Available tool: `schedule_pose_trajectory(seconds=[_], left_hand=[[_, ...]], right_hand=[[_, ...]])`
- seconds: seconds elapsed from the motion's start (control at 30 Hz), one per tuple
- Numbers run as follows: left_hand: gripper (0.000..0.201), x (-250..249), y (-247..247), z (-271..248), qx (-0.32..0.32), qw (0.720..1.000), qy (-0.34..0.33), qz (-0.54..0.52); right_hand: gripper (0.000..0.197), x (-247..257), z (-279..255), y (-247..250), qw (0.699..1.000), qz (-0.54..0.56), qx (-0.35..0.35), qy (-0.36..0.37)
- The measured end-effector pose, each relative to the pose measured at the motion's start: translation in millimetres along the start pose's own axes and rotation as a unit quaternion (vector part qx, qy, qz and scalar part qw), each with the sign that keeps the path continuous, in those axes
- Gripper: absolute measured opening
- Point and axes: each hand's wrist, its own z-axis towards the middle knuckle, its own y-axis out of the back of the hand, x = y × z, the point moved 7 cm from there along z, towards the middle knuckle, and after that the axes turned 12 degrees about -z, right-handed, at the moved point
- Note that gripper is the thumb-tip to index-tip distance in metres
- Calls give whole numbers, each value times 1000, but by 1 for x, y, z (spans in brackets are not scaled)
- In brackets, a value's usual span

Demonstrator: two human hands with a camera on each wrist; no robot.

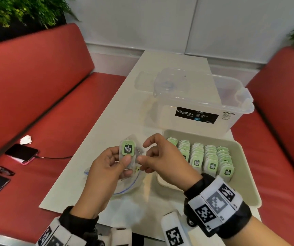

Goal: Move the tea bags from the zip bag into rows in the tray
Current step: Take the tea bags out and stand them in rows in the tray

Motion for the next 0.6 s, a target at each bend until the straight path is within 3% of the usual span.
schedule_pose_trajectory(seconds=[0.23, 0.37, 0.5, 0.6], left_hand=[[20, 4, -3, 0, 2, 1000, -14, -15], [28, -5, -6, -3, 27, 991, -90, 98], [30, -15, -31, -13, 143, 919, -203, 307], [40, -7, -47, -14, 207, 885, -217, 355]], right_hand=[[21, -10, 5, 24, 999, -31, -14, -26], [16, -14, 7, 41, 998, -37, -22, -46], [17, -19, 9, 48, 997, 16, 7, -76], [10, -21, 9, 48, 992, 64, 50, -95]])
